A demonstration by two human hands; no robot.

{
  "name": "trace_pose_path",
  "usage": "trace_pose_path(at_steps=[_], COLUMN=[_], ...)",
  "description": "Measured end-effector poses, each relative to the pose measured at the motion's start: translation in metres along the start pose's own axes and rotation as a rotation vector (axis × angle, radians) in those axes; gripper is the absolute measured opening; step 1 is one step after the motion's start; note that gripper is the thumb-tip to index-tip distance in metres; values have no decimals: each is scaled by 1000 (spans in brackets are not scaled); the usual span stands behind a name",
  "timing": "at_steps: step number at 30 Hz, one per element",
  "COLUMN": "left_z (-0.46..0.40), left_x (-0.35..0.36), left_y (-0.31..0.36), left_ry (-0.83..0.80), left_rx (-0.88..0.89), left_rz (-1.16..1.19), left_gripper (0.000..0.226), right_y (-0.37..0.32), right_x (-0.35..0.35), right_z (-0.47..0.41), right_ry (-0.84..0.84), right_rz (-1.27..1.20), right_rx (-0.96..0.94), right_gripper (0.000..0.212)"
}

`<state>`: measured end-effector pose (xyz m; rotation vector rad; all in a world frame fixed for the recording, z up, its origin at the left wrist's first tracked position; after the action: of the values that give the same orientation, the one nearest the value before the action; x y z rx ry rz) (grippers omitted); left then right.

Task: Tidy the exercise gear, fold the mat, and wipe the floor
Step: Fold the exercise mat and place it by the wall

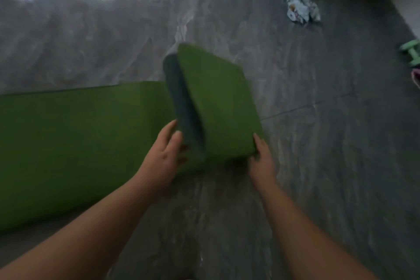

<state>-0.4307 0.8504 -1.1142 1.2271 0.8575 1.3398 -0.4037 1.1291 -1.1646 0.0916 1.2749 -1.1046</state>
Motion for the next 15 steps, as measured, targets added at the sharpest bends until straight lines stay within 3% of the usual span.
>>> trace_pose_path(at_steps=[2,4,6,8,11,13,15], left_z=[6,18,30,36,39,38,39], left_x=[-11,-23,-33,-40,-42,-46,-48], left_y=[-9,-19,-29,-35,-37,-40,-42], left_ry=[148,248,247,187,69,121,201], left_rx=[-276,-431,-445,-431,-395,-441,-519], left_rz=[274,362,319,208,-49,33,218], left_gripper=[42,37,50,64,56,51,44], right_y=[6,5,-8,-27,-58,-78,-90], right_x=[10,18,26,35,58,74,91], right_z=[8,19,33,50,79,93,101], right_ry=[-33,-72,-79,-44,-71,-125,-184], right_rz=[182,312,414,489,518,541,611], right_rx=[2,25,-6,-156,-480,-536,-452], right_gripper=[73,79,75,75,72,68,70])
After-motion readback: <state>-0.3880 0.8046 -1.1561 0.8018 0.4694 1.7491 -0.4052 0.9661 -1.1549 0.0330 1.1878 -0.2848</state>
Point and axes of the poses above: each hand's wrist, its own z-axis away from the middle knuckle, its own x-axis out of the palm, y = z × x, the point moved 2 cm from there along -z, towards the middle knuckle, and after that the axes turned 15 degrees about x, right-handed, at the moved point
